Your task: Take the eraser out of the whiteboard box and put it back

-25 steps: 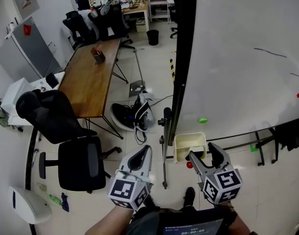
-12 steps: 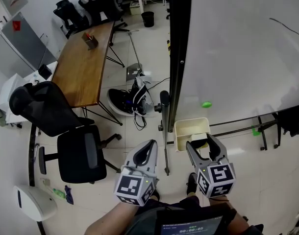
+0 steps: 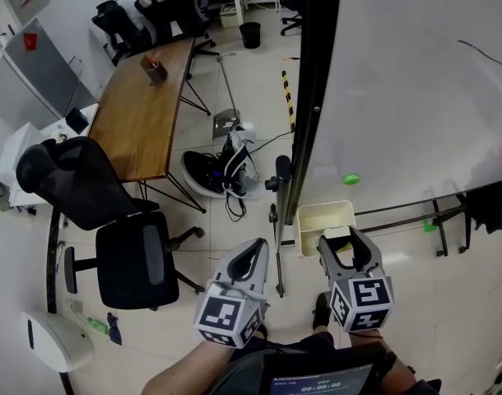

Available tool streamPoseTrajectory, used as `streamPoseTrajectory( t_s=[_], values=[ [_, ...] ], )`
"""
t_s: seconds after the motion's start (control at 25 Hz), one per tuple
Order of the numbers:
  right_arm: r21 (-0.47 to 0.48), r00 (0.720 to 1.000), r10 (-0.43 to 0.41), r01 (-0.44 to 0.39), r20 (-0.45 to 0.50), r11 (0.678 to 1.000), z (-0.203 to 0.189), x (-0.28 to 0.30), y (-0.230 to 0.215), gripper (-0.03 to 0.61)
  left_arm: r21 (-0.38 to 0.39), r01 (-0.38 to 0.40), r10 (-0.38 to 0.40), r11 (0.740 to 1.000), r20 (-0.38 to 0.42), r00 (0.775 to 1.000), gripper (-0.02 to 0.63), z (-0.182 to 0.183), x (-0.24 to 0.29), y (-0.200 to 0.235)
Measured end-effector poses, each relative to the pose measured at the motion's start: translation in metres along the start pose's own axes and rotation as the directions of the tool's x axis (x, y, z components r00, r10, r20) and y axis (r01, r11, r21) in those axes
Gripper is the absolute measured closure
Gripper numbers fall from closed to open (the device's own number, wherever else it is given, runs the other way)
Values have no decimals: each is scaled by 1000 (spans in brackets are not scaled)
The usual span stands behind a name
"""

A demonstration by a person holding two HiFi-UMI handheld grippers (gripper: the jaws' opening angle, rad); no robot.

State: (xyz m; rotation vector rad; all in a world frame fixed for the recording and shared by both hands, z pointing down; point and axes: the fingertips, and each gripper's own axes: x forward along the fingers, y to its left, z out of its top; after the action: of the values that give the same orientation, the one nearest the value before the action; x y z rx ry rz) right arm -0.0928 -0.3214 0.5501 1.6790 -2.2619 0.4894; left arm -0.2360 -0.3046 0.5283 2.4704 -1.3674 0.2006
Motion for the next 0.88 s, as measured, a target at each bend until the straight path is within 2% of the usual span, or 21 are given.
streamPoseTrajectory(
  t_s=[0.24,0.36,0.52,0.72,0.88],
  values=[
    [20,999,41,-41,24,999,15,-8,3,304,-7,14,-14,1000,38,999,595,19,-4,-4],
    [17,995,67,-68,70,998,47,-30,9,304,13,13,-14,1000,64,998,598,47,-16,-12],
    [8,979,120,-123,162,992,103,-69,18,304,59,-53,45,997,129,991,600,100,-38,-20],
    [-17,946,185,-187,267,982,164,-113,32,304,44,-25,15,999,213,977,601,156,-67,-40],
    [-61,927,216,-207,305,976,194,-142,41,304,58,-19,4,998,249,969,601,182,-85,-59]
  ],
)
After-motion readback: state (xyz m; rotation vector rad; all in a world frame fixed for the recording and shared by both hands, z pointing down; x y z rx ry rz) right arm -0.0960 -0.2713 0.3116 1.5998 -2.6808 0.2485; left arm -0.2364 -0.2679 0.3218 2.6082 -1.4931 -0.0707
